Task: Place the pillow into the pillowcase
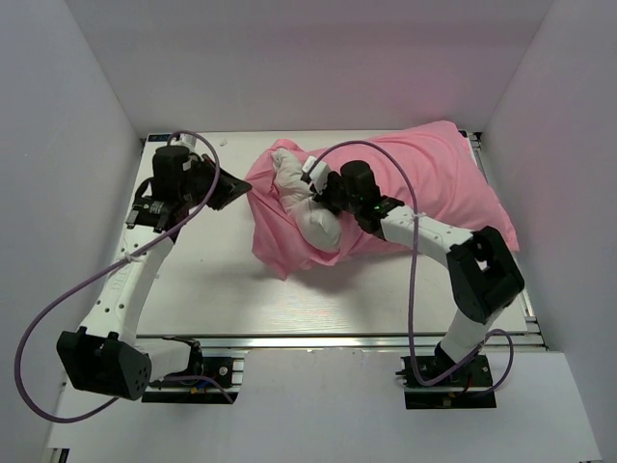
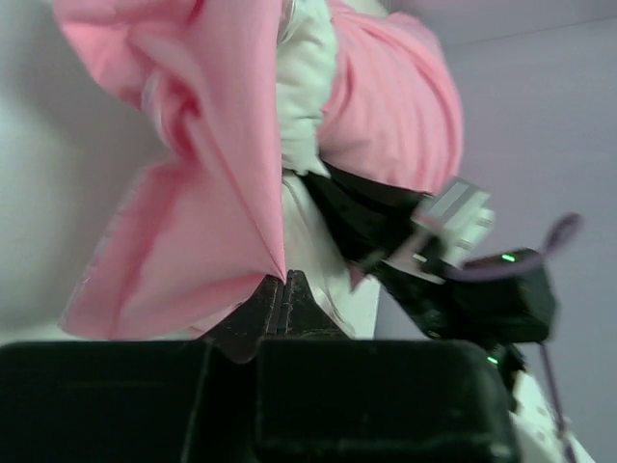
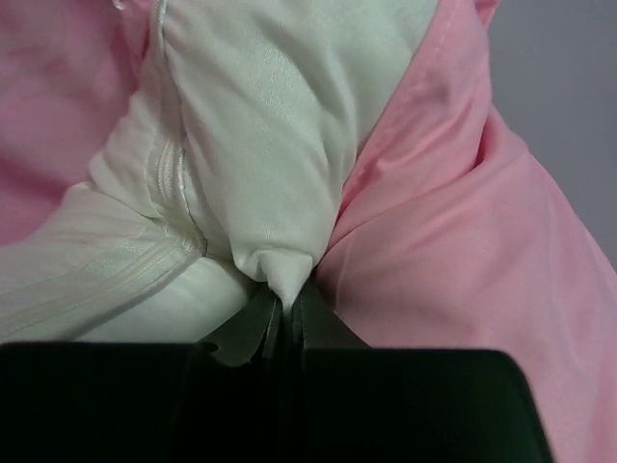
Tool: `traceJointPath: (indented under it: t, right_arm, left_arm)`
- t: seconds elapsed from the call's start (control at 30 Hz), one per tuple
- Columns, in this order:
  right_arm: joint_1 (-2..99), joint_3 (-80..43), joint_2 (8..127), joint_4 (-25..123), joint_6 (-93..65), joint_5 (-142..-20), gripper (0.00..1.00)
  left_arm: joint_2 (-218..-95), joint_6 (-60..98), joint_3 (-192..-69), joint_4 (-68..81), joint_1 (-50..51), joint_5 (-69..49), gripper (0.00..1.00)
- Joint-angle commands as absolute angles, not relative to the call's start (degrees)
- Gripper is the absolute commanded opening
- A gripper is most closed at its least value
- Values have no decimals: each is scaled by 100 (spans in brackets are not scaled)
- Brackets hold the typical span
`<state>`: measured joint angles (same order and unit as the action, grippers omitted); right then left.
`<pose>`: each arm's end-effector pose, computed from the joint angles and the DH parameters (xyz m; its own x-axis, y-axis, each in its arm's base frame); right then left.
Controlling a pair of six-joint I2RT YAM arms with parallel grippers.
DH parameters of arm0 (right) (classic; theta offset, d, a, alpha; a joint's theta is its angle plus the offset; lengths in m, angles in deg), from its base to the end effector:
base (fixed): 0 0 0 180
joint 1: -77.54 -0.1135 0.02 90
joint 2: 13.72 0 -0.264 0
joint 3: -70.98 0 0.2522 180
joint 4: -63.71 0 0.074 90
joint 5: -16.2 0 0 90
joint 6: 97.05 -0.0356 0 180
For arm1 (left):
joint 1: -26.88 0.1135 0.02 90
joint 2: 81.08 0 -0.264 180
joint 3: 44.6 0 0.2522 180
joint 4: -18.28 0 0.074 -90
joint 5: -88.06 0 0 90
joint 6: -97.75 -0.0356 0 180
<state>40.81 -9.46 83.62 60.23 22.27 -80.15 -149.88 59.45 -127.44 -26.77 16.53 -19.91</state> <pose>0.3163 0.2409 0.2639 0.0884 -0.5413 -0.8362 -0.7274 0.5385 -0.4255 0.2554 -0.0578 0.3652 -0.6524 -0.6397 -0.4065 -0.1306 0.6231 -0.7711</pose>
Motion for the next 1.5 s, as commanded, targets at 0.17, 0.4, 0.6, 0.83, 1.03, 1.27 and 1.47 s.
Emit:
traceJointPath:
  t: [0.17, 0.4, 0.6, 0.83, 1.03, 1.27, 1.47]
  right_arm:
    - [4239, -1063, 9631, 5777, 3179, -6264, 0]
    - [4195, -1370, 9939, 5391, 3249, -6422, 0]
    - [4098, -2213, 10467, 4593, 3110, -6623, 0]
    - [3642, -2732, 10467, 3958, 2925, -7745, 0]
    - [3474, -3523, 10887, 3099, 2390, -8556, 0]
    - [3527, -4087, 11135, 2815, 1905, -8944, 0]
    - [3773, -4069, 11056, 2683, 1686, -9260, 0]
  left_arm:
    - [-14674, 6268, -14025, -2061, 2142, -2777, 0]
    - [-14771, 6882, -13967, -1387, 2266, -3611, 0]
    - [-14990, 7358, -14027, -769, 2266, -4139, 0]
    - [-15359, 7621, -12887, -121, 2257, -4280, 0]
    - [-16018, 8009, -12585, 672, 2204, -4412, 0]
    - [-16011, 6824, -12665, -1531, 2169, -4019, 21]
    - [-15002, 5935, -12700, -3836, 2204, -2464, 68]
